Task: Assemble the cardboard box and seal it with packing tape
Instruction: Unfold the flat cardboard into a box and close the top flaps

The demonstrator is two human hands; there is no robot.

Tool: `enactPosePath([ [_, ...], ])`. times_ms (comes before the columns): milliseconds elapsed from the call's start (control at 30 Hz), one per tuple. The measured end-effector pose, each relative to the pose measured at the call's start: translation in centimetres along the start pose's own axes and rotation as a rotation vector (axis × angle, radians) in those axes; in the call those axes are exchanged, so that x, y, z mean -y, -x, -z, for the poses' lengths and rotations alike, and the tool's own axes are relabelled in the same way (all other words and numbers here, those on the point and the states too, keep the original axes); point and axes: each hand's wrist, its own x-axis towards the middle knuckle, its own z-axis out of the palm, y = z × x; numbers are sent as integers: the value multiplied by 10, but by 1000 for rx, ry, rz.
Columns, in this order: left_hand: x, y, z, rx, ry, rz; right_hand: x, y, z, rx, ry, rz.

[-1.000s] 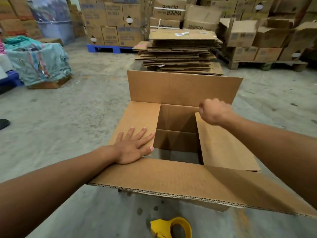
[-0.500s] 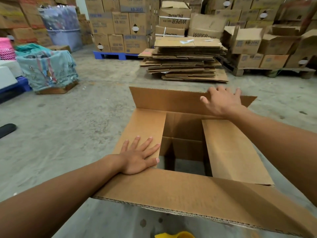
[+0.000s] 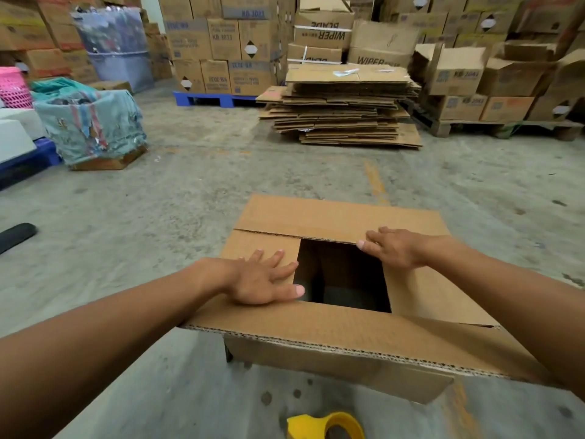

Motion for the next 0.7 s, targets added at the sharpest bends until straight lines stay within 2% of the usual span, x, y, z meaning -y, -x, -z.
enactPosePath([
  [67,-11,20,20,179,181,-99,1,1,11,85,-39,-14],
  [133,-23,42,40,309,328,-280,1,3,24,189,-108,-50],
  [200,-33,60,56,381,357,-406,-2,3,38,255,-167,-119],
  [233,-37,64,62,368,325,-418,-2,4,45,285,-196,-152],
  [300,-41,65,72,178,192,-391,-4,4,59,339,-248,-197],
  [367,-39,53,79,-179,29,-329,-7,3,75,411,-308,-208],
  [433,-33,33,82,-533,-163,-205,-9,1,89,403,-388,-233],
  [500,-21,6,74,-730,-276,-88,-10,1,97,349,-440,-229],
  [567,-6,-22,59,-771,-248,-7,-10,2,97,339,-413,-187],
  [633,8,-48,41,-681,-171,72,-9,2,81,334,-339,-168],
  [700,17,-67,22,-561,-69,102,-7,0,52,215,-157,-85],
])
